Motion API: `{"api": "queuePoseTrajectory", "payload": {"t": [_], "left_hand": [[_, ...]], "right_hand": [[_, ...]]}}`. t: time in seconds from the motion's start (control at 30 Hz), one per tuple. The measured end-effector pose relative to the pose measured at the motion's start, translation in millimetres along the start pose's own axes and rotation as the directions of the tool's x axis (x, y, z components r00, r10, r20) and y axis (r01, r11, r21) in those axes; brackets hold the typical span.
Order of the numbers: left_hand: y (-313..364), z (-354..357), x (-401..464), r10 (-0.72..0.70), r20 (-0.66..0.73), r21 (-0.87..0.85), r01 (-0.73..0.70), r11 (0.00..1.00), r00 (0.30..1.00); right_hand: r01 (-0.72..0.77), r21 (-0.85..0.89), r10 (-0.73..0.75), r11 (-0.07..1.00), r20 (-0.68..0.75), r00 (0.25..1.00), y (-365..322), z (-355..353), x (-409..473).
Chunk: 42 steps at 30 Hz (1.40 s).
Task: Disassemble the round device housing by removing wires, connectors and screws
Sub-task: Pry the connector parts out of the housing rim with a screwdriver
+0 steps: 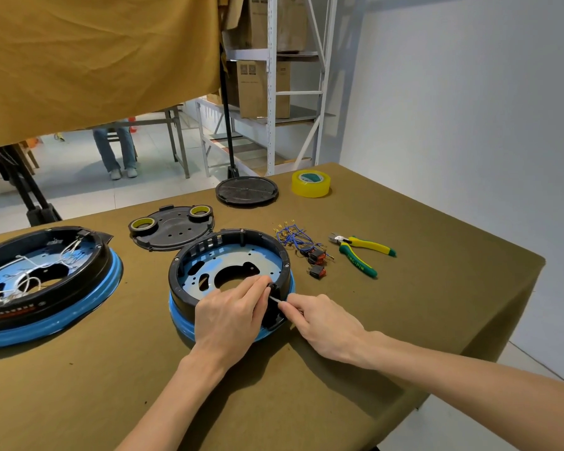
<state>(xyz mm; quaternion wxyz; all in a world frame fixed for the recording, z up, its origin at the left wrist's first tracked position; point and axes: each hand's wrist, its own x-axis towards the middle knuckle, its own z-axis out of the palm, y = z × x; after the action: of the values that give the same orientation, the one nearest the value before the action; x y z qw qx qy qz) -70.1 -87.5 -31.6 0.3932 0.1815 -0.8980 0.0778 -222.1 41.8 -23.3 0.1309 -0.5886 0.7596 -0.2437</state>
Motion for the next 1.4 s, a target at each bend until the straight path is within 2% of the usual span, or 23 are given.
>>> {"api": "queuePoseTrajectory", "payload": {"t": [0.07, 0.17, 0.3, 0.4, 0.53, 0.63, 0.7, 0.73, 0.8, 0.87, 0.9, 0.97, 1.17, 1.3, 1.4], "left_hand": [[-1, -1, 0, -0.001, 0.008, -0.014, 0.001, 1.000, 1.000], [-1, 0, 1, -0.005, 0.011, -0.026, 0.005, 1.000, 1.000], [-2, 1, 1, -0.019, 0.003, -0.046, 0.020, 0.999, 1.000], [-4, 2, 1, -0.027, 0.004, -0.061, 0.027, 0.998, 1.000], [-3, 1, 1, -0.049, 0.039, -0.084, 0.053, 0.995, 0.998], [-2, -3, 1, -0.072, 0.067, -0.116, 0.080, 0.990, 0.995], [-2, -5, 2, -0.078, 0.087, -0.124, 0.089, 0.988, 0.993], [-2, -5, 1, -0.080, 0.094, -0.124, 0.092, 0.988, 0.992], [-2, -5, 1, -0.093, 0.086, -0.119, 0.103, 0.987, 0.992], [-2, -4, 1, -0.105, 0.068, -0.116, 0.112, 0.987, 0.992], [-3, -4, 1, -0.094, 0.073, -0.116, 0.102, 0.988, 0.993], [-5, -5, 1, -0.067, 0.098, -0.128, 0.080, 0.989, 0.993], [-6, -10, 2, -0.123, 0.112, -0.190, 0.143, 0.971, 0.986], [-11, -15, 2, -0.126, 0.132, -0.211, 0.152, 0.966, 0.983], [-19, -16, -6, -0.107, 0.142, -0.203, 0.135, 0.970, 0.984]], "right_hand": [[-0.015, -0.019, 0.016, 1.000, 0.007, 1.000, 6, -4, -7], [-0.019, -0.240, -0.001, 0.971, -0.083, 0.997, 26, -16, -23], [-0.199, -0.375, 0.135, 0.906, -0.190, 0.973, 51, -32, -26], [-0.283, -0.348, 0.230, 0.894, -0.185, 0.955, 54, -40, -7], [-0.260, -0.270, 0.213, 0.927, -0.190, 0.958, 42, -39, 28], [-0.253, -0.303, 0.185, 0.919, -0.237, 0.954, 32, -32, 44], [-0.211, -0.260, 0.127, 0.942, -0.304, 0.944, 25, -31, 48], [-0.138, -0.182, 0.068, 0.974, -0.346, 0.936, 20, -31, 47], [0.097, -0.043, -0.106, 0.994, -0.374, 0.921, 11, -33, 43], [0.289, -0.059, -0.294, 0.955, -0.272, 0.916, 2, -38, 40], [0.341, -0.056, -0.345, 0.939, -0.202, 0.917, -2, -40, 41], [0.353, 0.006, -0.350, 0.936, -0.112, 0.930, -9, -42, 45], [0.351, 0.148, -0.347, 0.925, -0.052, 0.936, -9, -46, 49], [0.342, 0.151, -0.341, 0.927, -0.032, 0.939, -8, -47, 54], [0.380, 0.092, -0.380, 0.920, -0.015, 0.925, -9, -48, 57]]}}
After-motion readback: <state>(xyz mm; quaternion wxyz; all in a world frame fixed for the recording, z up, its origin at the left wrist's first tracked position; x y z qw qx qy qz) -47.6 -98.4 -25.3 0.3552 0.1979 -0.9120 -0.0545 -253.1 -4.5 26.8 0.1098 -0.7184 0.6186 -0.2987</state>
